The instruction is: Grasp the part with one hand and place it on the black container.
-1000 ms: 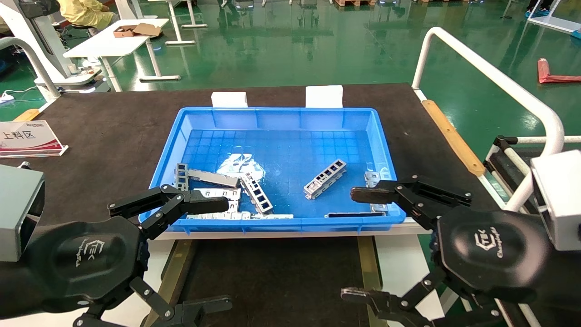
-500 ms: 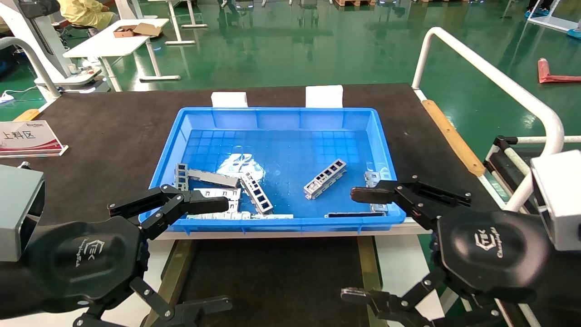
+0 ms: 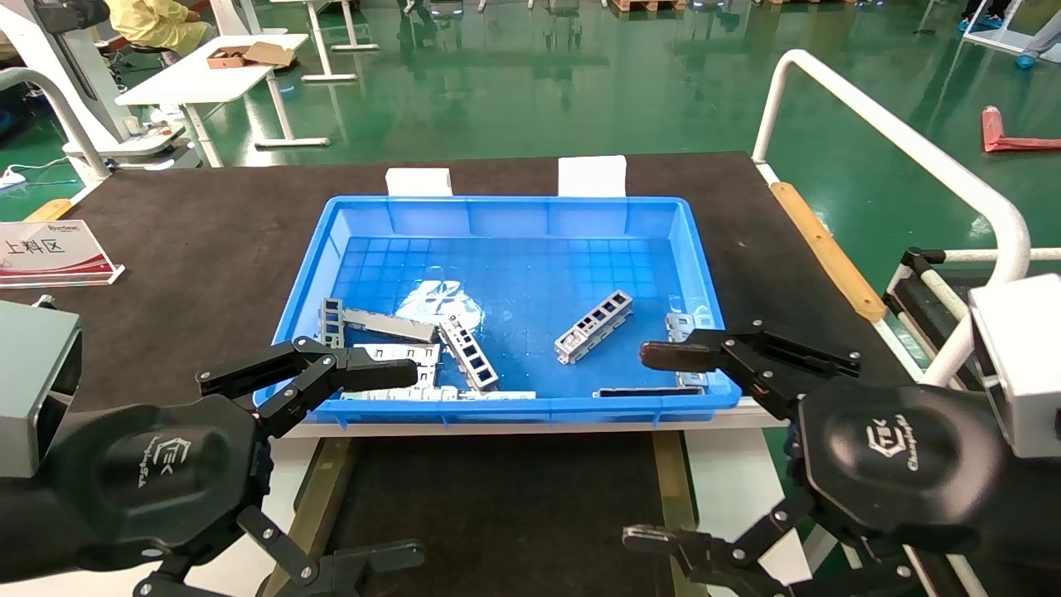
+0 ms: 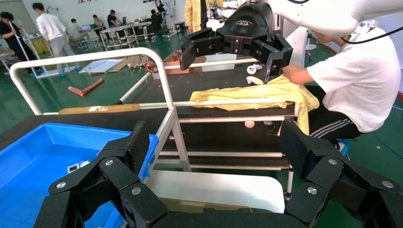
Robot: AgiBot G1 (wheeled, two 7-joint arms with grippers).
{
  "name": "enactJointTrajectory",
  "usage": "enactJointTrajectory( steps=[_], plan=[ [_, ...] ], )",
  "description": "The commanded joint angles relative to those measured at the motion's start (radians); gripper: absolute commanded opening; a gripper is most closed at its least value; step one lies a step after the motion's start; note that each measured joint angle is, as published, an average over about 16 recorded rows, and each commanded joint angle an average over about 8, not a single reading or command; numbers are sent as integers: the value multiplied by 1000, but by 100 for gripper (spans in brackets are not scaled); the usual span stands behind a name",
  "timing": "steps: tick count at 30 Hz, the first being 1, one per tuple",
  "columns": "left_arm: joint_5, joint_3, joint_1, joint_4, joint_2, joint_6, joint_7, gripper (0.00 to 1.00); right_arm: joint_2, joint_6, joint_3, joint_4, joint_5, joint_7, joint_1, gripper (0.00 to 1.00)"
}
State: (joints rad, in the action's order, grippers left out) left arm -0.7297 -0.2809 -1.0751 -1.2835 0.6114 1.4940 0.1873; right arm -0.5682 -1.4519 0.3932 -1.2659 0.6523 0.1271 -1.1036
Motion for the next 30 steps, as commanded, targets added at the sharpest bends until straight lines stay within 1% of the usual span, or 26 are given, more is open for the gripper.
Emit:
enactJointTrajectory(
  steps=[1, 20, 25, 30],
  plan=[
    [0, 0, 0, 0, 0, 0, 0, 100, 0, 0, 0, 0, 0, 0, 0, 100],
    [-4, -1, -5, 4, 6, -6, 0, 100, 0, 0, 0, 0, 0, 0, 0, 100],
    [-20, -10, -19, 10, 25, -16, -4, 100, 0, 0, 0, 0, 0, 0, 0, 100],
    [-58, -31, -42, 24, 62, -31, -16, 100, 0, 0, 0, 0, 0, 0, 0, 100]
  ],
)
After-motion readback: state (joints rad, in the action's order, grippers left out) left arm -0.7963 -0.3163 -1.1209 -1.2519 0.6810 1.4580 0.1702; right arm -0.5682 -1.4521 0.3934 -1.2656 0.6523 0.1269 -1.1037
